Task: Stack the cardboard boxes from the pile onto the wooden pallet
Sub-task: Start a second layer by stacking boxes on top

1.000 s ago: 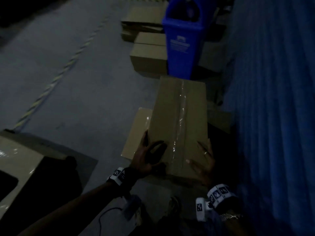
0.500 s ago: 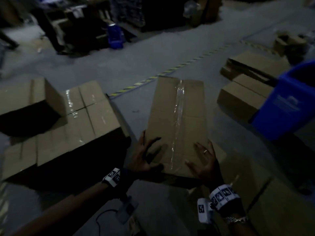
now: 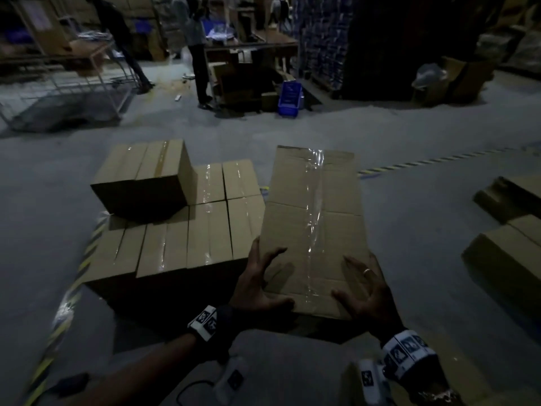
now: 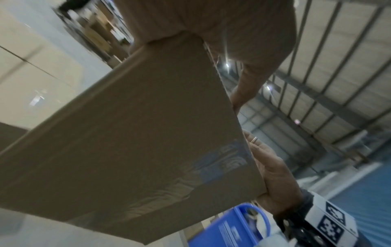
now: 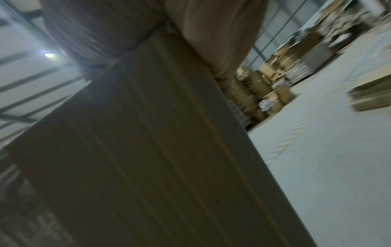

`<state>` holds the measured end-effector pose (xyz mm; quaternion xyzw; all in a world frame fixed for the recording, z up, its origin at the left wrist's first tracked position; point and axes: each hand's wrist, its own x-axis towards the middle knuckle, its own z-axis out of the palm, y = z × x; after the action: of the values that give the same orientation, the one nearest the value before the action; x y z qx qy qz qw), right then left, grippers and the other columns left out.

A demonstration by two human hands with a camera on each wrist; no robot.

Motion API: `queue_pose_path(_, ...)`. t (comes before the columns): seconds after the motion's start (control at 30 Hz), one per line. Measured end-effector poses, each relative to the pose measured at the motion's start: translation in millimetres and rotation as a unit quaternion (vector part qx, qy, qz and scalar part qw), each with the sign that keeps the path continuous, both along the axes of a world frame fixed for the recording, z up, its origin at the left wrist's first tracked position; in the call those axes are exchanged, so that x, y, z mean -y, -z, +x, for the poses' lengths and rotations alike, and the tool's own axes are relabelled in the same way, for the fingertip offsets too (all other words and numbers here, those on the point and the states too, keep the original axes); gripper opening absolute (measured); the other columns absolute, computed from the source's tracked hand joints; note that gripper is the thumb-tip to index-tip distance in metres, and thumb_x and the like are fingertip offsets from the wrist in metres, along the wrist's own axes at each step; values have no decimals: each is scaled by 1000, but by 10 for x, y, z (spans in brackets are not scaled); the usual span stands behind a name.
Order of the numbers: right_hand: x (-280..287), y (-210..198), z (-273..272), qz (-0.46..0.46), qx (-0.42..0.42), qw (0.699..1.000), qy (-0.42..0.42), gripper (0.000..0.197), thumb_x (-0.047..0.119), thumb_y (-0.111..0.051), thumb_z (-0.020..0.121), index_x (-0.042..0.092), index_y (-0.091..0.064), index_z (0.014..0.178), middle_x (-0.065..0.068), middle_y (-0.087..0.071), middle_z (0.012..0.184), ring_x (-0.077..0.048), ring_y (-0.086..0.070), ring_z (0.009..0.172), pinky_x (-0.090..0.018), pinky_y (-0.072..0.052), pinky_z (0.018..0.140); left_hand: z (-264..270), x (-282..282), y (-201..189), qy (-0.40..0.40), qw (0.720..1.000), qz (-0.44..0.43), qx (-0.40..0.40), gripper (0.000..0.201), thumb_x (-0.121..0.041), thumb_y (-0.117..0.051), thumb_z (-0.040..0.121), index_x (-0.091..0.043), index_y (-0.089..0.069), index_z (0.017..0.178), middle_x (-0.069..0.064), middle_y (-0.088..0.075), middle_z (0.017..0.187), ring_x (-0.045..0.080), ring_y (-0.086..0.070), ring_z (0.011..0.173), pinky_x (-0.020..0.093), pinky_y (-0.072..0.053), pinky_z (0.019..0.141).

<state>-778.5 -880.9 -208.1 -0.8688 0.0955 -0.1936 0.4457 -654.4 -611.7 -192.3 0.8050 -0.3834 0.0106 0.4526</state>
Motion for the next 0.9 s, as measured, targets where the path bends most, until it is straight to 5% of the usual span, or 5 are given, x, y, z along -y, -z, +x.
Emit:
queue_pose_path(0.1, -122, -6, 507, 17, -14, 999, -25, 76, 32, -92, 68, 33, -60, 136, 3, -23, 165, -5, -39, 138, 1, -30, 100, 359, -184, -8, -26, 999, -19, -9, 101, -44, -95, 58, -33, -46, 146, -3, -3, 166, -21, -19, 139, 11, -39, 105)
queue_pose_path(0.43, 36, 257, 2233, 37, 4, 993, -113, 79, 57, -84, 62, 45, -57, 135, 8, -20, 165, -11, -36, 145, -29, -39, 113, 1706, -194, 259, -94, 995, 18, 3, 122, -59, -97, 48, -32, -36, 151, 9, -6, 165, 22, -27, 151, 50, -48, 107)
queue_pose_path(0.67, 395, 277, 3693, 42, -9, 981, -189, 73, 49, -87, 64, 55, -55, 129, 1, -24, 165, -3, -27, 147, -21, -32, 112, 2725, 71, 171, -158, 984, 77, -16, 119, -85, -79, 42, -58, -24, 144, 2, 12, 166, 14, -15, 144, 41, -47, 105)
queue_pose_path(0.77, 497, 202, 4311, 48, -17, 976, -214, 77, 55, -85, 62, 43, -58, 134, 2, -26, 164, 20, -23, 139, -13, -33, 110, 3095, 167, 35, -187, 978, 92, -16, 121, -76, -87, 40, -47, -34, 145, 1, 13, 166, 12, -22, 140, 36, -46, 105)
queue_pose_path(0.9, 489, 133, 4940, 118, -12, 957, -263, 97, 22, -93, 69, 4, -41, 148, 32, -51, 137, 14, -48, 127, -12, -46, 102, 3561, 158, 44, -206, 973, 96, -36, 124, -67, -95, 38, -37, -41, 146, 11, 6, 166, 23, -26, 147, 43, -48, 108)
